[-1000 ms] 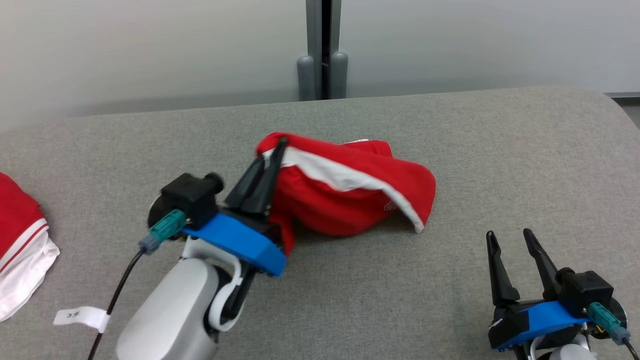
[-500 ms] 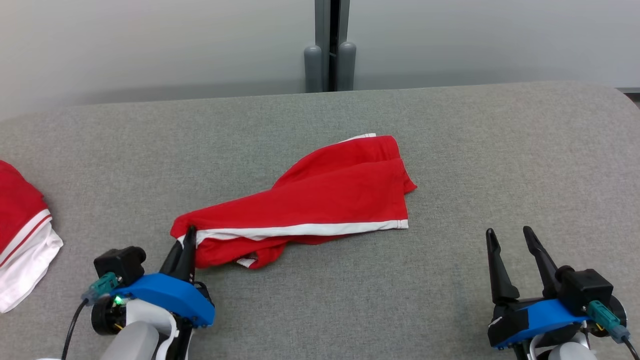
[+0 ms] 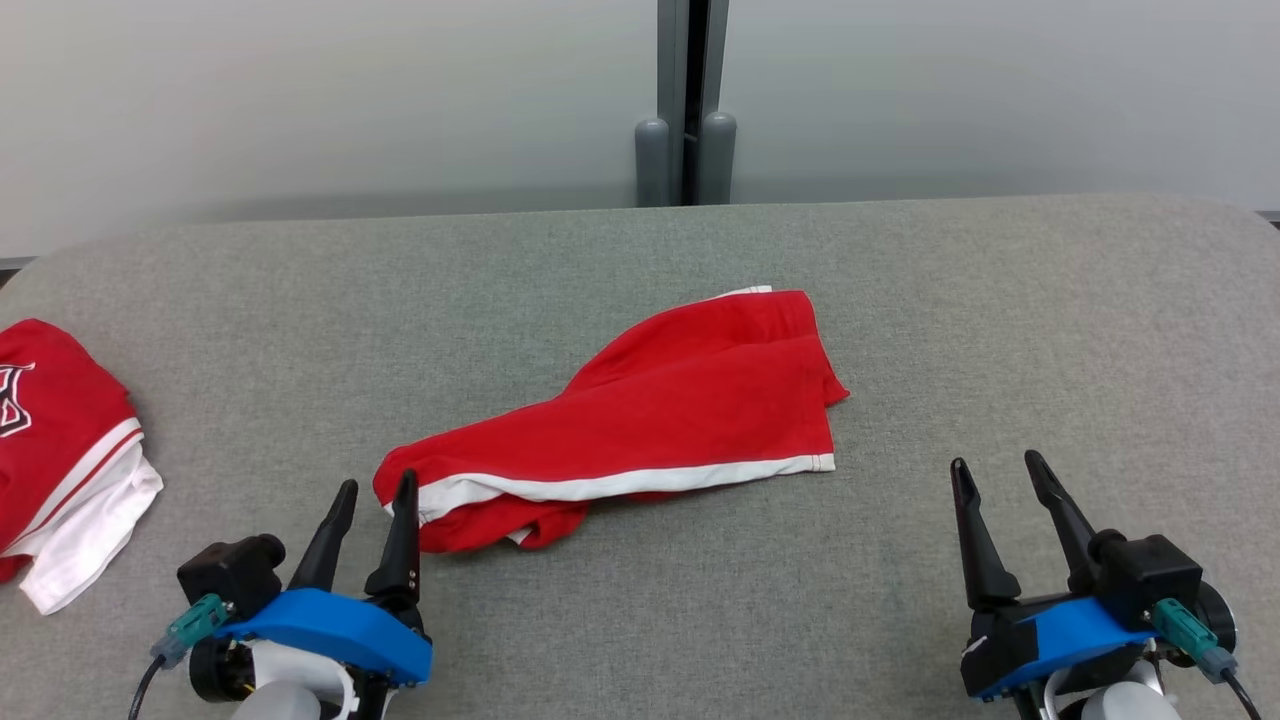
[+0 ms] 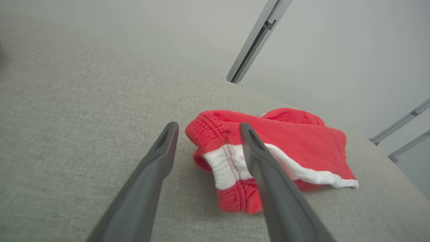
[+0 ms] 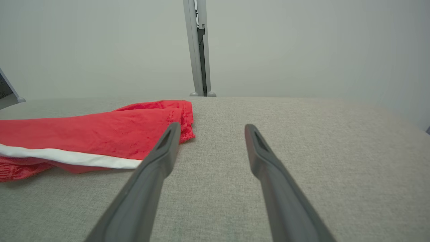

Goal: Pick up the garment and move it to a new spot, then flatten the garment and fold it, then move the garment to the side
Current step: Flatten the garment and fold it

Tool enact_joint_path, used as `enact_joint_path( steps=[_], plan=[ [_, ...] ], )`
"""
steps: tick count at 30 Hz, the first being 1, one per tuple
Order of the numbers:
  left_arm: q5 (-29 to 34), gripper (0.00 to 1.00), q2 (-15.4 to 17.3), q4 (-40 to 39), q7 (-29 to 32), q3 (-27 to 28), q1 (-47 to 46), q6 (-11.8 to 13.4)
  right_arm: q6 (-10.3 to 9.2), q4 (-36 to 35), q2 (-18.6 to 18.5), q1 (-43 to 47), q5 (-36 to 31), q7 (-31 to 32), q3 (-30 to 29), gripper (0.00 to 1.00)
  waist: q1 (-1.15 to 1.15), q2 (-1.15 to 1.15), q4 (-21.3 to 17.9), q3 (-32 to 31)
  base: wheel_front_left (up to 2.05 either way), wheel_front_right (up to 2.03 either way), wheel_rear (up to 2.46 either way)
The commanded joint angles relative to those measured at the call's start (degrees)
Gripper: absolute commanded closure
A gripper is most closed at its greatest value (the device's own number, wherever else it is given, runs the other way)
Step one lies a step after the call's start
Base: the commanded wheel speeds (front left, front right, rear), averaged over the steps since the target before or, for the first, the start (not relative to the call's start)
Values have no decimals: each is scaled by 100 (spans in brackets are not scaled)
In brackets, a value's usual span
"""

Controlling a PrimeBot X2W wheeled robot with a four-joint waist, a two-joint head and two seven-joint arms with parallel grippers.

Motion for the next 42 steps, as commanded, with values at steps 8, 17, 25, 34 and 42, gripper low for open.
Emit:
enact_joint_path(
  steps=[8, 17, 25, 34, 42],
  plan=[
    [846, 0, -98, -847, -33, 638, 716, 37, 0, -96, -23, -9, -72, -1, 91, 0, 0, 0, 84, -242, 0, 0, 0],
    [1431, 0, -393, -1118, -34, 986, 1210, 65, 0, 13, -24, 136, 28, -1, 245, 0, 0, 0, 198, -411, 0, 0, 0],
    [1741, 0, -527, -1075, -35, 1184, 1275, 11, 0, 131, -24, 135, 74, -1, 318, 0, 0, 0, 232, -427, 0, 0, 0],
    [1923, 0, -611, -1050, -35, 1300, 1256, -25, 0, 196, -24, 65, 44, -1, 294, 0, 0, 0, 234, -404, 0, 0, 0],
    [2023, 0, -645, -1038, -35, 1260, 1124, -54, 0, 457, -25, -130, -134, -1, 206, 0, 0, 0, 351, -240, 0, 0, 0]
  ],
)
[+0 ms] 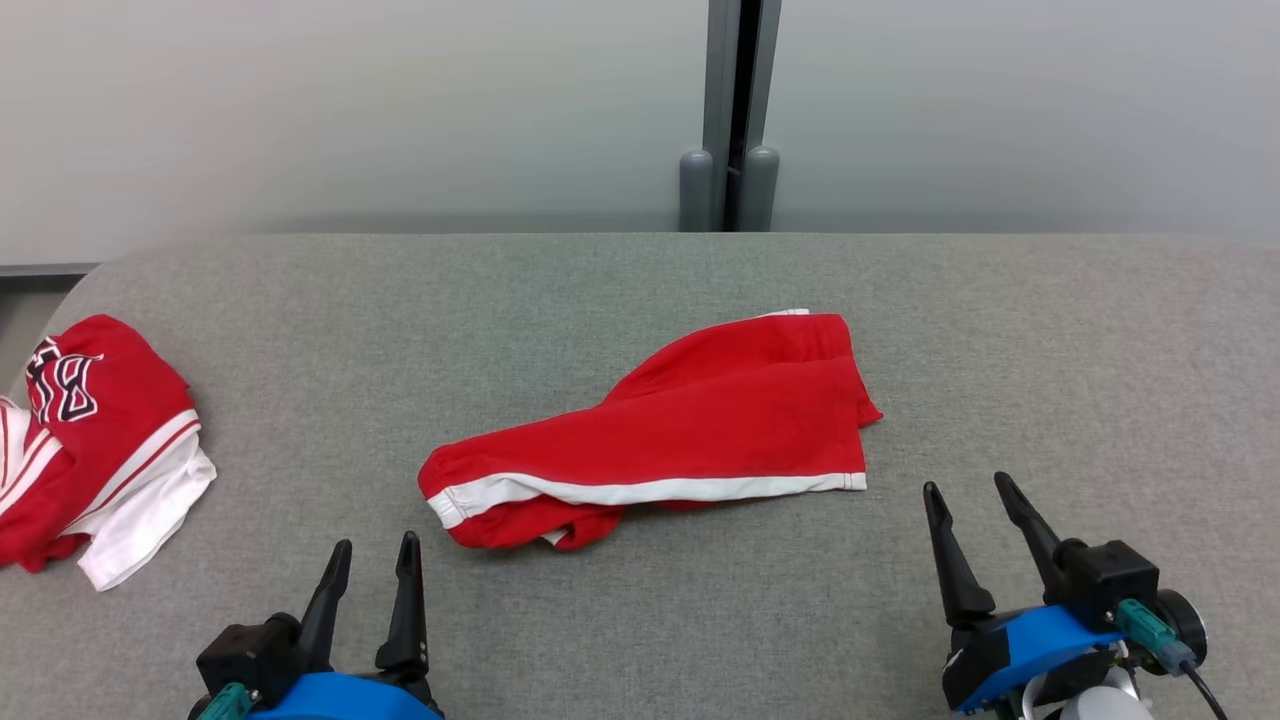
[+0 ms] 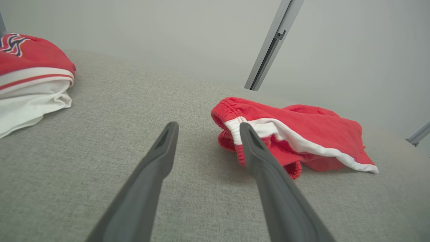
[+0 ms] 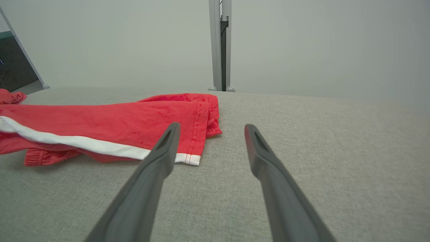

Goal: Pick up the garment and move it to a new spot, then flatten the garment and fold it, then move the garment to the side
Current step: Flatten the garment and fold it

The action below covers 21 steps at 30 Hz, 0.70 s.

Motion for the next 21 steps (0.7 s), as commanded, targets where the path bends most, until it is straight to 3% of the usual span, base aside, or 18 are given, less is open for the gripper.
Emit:
enact_joint_path(
  steps=[1, 7, 21],
  plan=[
    [54, 0, -3, -3, -29, -19, -121, -52, 0, 238, -27, -182, -115, -2, -107, 0, 0, 0, 78, 94, 0, 0, 0],
    [90, 0, -16, 2, -29, -51, -254, -53, 0, 1547, -24, -959, -440, 70, -420, 0, 0, 0, 324, 341, 0, 0, 0],
    [42, 0, -42, 39, -29, -3, -366, -39, 0, 3276, -26, -2029, -726, 66, -425, 0, 0, 0, 766, 664, 0, 0, 0]
  ],
)
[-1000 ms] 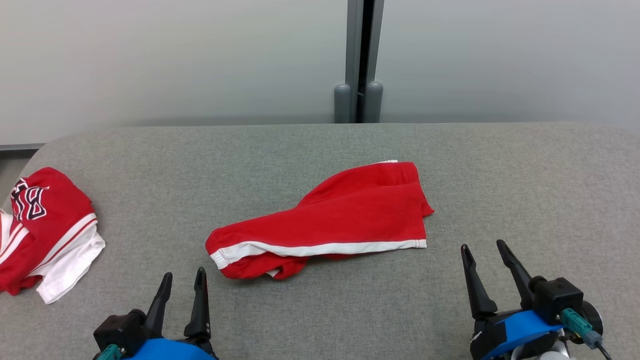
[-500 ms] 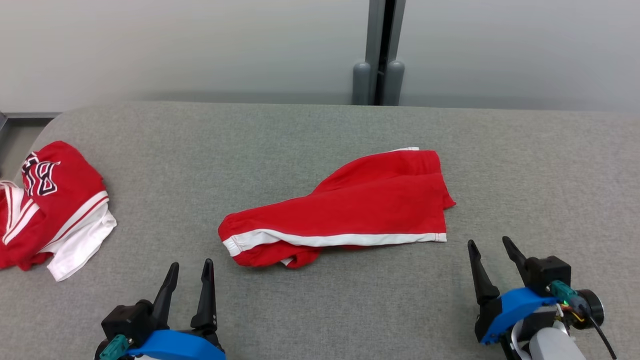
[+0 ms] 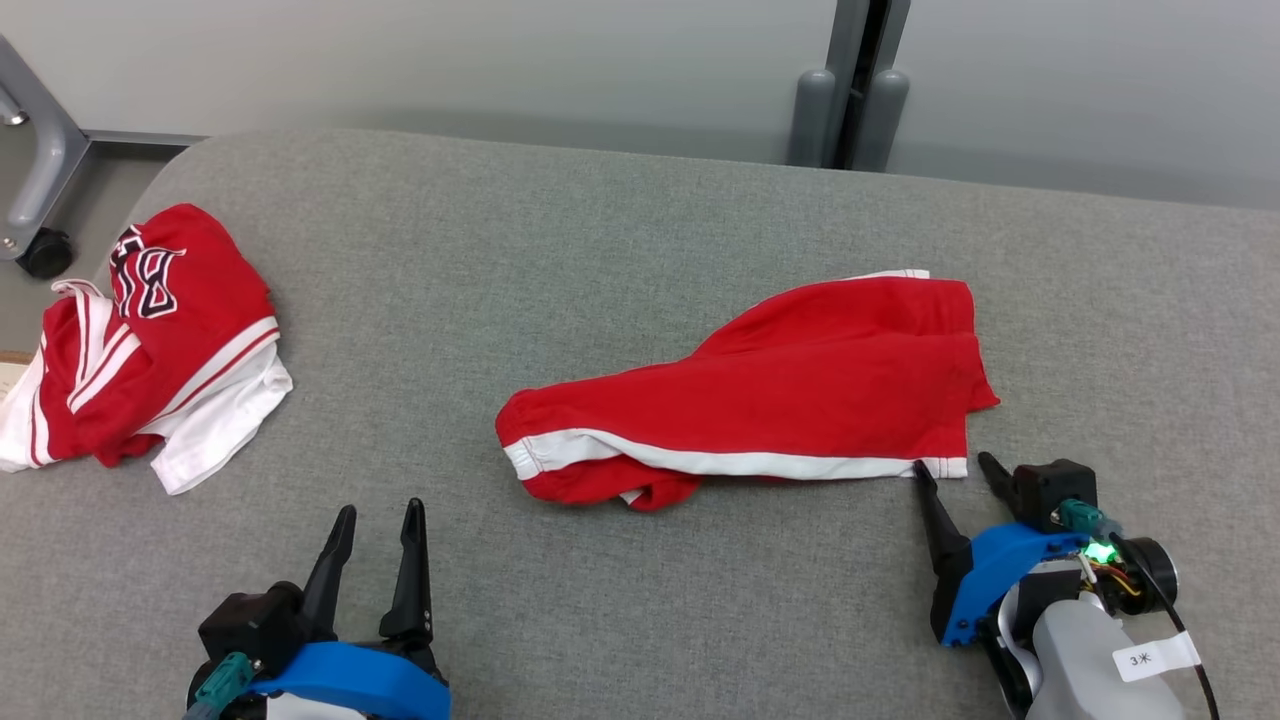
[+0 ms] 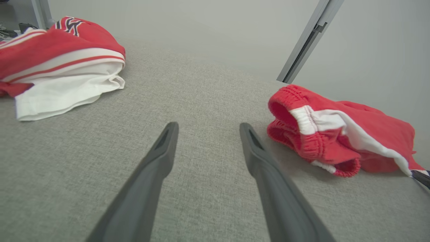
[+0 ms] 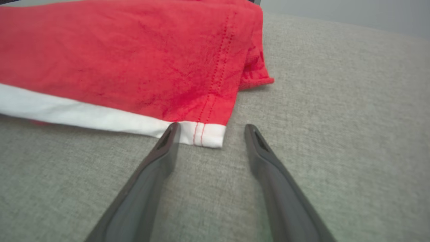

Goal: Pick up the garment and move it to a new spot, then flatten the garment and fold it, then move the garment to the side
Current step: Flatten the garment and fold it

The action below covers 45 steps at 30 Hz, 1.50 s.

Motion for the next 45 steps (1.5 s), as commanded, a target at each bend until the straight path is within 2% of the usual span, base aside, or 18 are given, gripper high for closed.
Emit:
enact_joint_path(
  steps=[1, 2, 3, 5, 8, 11, 15, 21, 31, 32, 33, 34, 35, 36, 40, 45],
  plan=[
    [-28, 0, -19, -19, -29, 33, -60, -7, 0, 79, -26, -100, -30, -36, 9, 16, -1, 0, 23, 29, 0, 0, 0],
    [-27, 0, -22, -26, -29, 34, -63, -7, 0, 134, -25, -132, -27, -40, 21, 40, -1, 0, 32, 43, 0, 0, 0],
    [-25, 0, -24, -36, -29, 36, -67, -7, 0, 177, -25, -160, -14, -47, 36, 52, -1, 0, 37, 55, 0, 0, 0],
    [-24, 0, -23, -52, -29, 47, -70, -7, 0, 218, -24, -213, 34, -66, 86, 59, -1, 0, 37, 78, 0, 0, 0],
    [-24, 0, -32, -74, -29, 46, -88, -7, 0, 191, -25, -241, 84, -84, 147, 75, -1, 0, 10, 98, 0, 0, 0],
    [-42, 0, -34, -92, -29, -23, -102, -7, 0, -25, -26, -213, 151, -90, 202, 100, -1, 0, -39, 108, 0, 0, 0],
    [-400, 0, -64, -159, -29, -356, -147, -7, 0, -336, -26, -58, 251, -92, 278, 100, -1, 0, -105, 103, 0, 0, 0],
    [-1079, 0, 111, -84, 105, -1120, -357, -7, 0, -601, -26, 86, 373, -93, 392, 100, -1, 0, -186, 87, 0, 0, 0],
    [-1859, 0, 402, 204, 248, -1881, -893, -8, 0, -726, -25, 122, 525, -94, 583, 100, -1, 0, -309, 96, 0, 0, 0],
    [-1946, 11, 407, 203, 233, -1939, -938, -8, 0, -747, -26, 118, 542, -94, 599, 100, -1, 0, -323, 94, 0, 0, 0],
    [-2052, 51, 419, 193, 216, -1997, -977, -8, 0, -774, -26, 112, 567, -94, 604, 100, -1, 0, -337, 90, 0, 0, 0],
    [-2123, 67, 456, 170, 195, -2048, -1022, -8, 0, -818, -26, 111, 597, -94, 596, 100, -1, 0, -350, 87, 0, 0, 0],
    [-2173, 94, 511, 149, 163, -2077, -1066, -8, 0, -849, -26, 112, 633, -94, 589, 100, -1, 0, -362, 81, 0, 0, 0],
    [-2206, 100, 562, 118, 130, -2116, -1105, -8, 0, -901, -24, 109, 668, -94, 587, 100, -1, 0, -376, 73, 0, 0, 0],
    [-2270, 100, 721, -134, 17, -2194, -1177, -8, 0, -1274, -27, 108, 882, -94, 608, 100, -1, 0, -449, 5, 0, 0, 0],
    [-2065, 100, 1073, -671, -22, -2053, -1310, -8, 0, -2230, -27, 148, 1158, -95, 691, 100, -1, 0, -583, -174, 0, 0, 0]
  ],
)
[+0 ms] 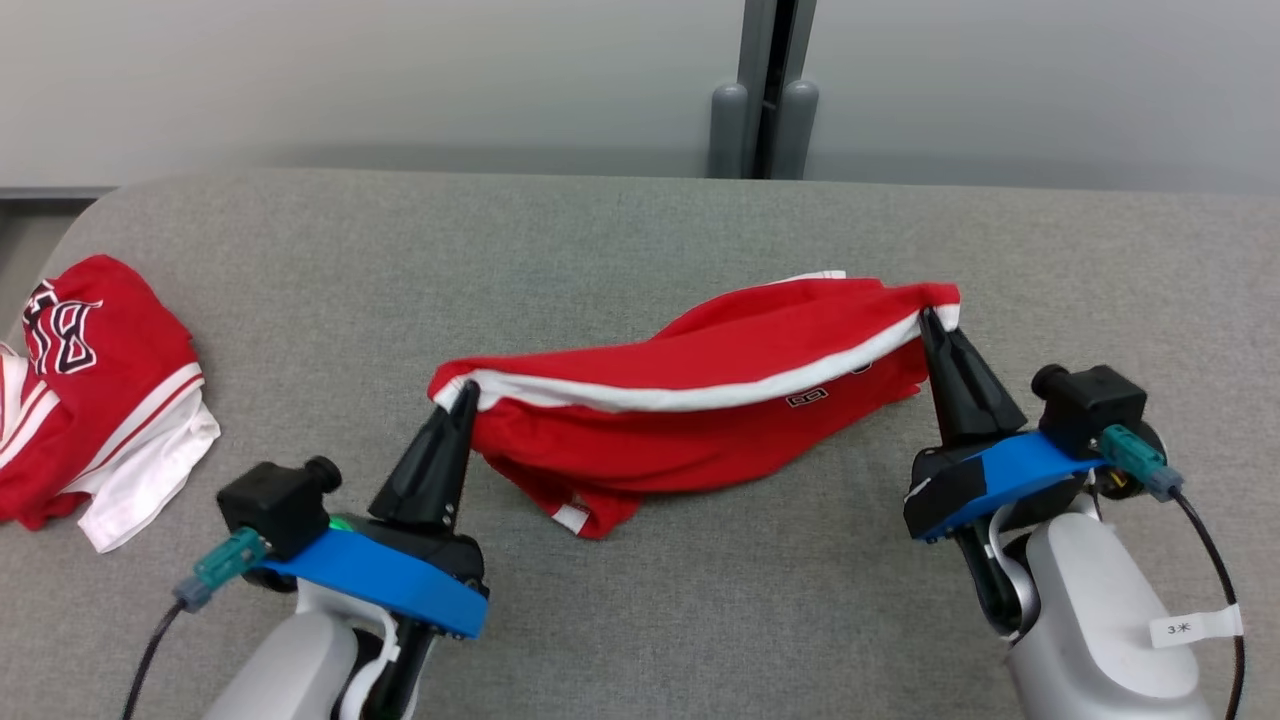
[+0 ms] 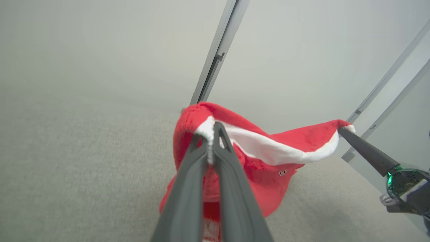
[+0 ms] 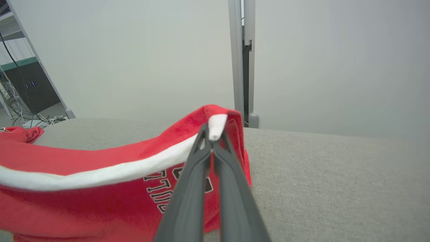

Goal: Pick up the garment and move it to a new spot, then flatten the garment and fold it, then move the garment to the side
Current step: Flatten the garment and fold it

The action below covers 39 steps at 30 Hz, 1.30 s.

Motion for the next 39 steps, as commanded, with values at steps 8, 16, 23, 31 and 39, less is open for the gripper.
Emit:
enact_joint_path(
  steps=[8, 16, 23, 31, 39],
  plan=[
    [523, 100, 752, -1619, 109, 441, -574, 54, 0, -1939, -26, 229, -101, 73, -39, 100, 0, 0, -370, -565, 0, 0, 0],
    [426, 100, 1228, -3101, 932, 663, -1191, 191, 0, -3823, -24, 318, -135, 841, -149, 100, 0, 0, -631, -757, 0, 0, 0],
    [210, 100, 1367, -3246, 1558, 742, -1873, 208, 0, -4382, -24, 68, 113, 1502, -421, 100, 0, 0, -765, -335, 0, 0, 0],
    [143, 100, 1388, -2365, 1868, 615, -3205, 53, 0, -3548, -25, -1347, -88, 1558, -529, 100, 0, 0, -908, 810, 0, 0, 0],
    [225, 100, 1179, -1328, 1553, 500, -4802, -13, 0, -2447, -24, -3098, -582, 1017, -813, 100, 0, 0, -1013, 1449, 0, 0, 0]
  ],
)
